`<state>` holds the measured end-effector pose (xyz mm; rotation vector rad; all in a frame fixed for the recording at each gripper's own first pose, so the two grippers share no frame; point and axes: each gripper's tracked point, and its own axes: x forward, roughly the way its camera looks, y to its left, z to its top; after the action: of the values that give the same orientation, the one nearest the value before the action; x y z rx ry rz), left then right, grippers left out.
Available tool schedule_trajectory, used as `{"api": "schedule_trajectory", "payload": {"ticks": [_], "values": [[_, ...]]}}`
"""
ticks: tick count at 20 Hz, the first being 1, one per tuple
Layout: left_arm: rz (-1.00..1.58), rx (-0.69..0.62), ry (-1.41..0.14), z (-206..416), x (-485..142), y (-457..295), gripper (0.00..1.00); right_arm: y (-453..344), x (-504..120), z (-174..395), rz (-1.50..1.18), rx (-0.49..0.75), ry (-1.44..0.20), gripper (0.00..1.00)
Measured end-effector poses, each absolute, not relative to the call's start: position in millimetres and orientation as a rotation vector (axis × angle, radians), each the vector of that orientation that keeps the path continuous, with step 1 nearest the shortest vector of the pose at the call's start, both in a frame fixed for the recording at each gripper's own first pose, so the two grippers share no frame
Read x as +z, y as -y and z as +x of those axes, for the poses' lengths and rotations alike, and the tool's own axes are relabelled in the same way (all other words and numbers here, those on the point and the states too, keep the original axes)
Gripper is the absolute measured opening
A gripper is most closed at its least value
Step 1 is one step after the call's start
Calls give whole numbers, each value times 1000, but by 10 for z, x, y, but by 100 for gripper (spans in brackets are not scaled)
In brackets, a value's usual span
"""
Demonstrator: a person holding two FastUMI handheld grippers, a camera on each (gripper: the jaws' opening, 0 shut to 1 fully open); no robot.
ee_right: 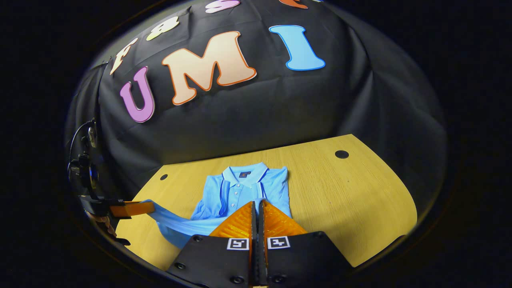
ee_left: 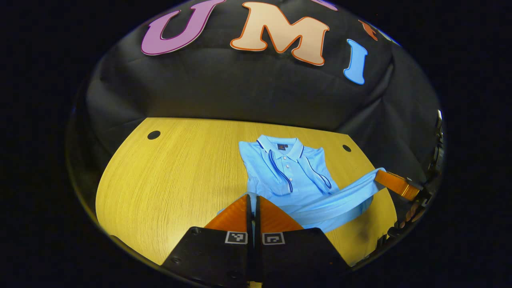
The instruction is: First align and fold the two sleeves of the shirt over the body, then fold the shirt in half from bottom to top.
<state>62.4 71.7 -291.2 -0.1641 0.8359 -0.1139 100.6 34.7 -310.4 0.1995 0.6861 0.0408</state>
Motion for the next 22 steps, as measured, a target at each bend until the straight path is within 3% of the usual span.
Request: {"api": "schedule_trajectory", "payload": {"ticks": [10, 18, 20, 22], "values": [[-123, -147, -809, 2020, -3480, -839, 0, -228, -3855, 2110, 215, -77, -706, 2], [-94, -168, -837, 2346, -4125, -741, 0, 40, -4440, 2391, 227, -183, -763, 3], [-84, -148, -839, 2350, -4159, -786, 7, 84, -4405, 2324, 204, -188, -773, 1], [-93, -130, -810, 2340, -4000, -811, 63, 20, -4129, 2341, 189, -147, -709, 50]]}}
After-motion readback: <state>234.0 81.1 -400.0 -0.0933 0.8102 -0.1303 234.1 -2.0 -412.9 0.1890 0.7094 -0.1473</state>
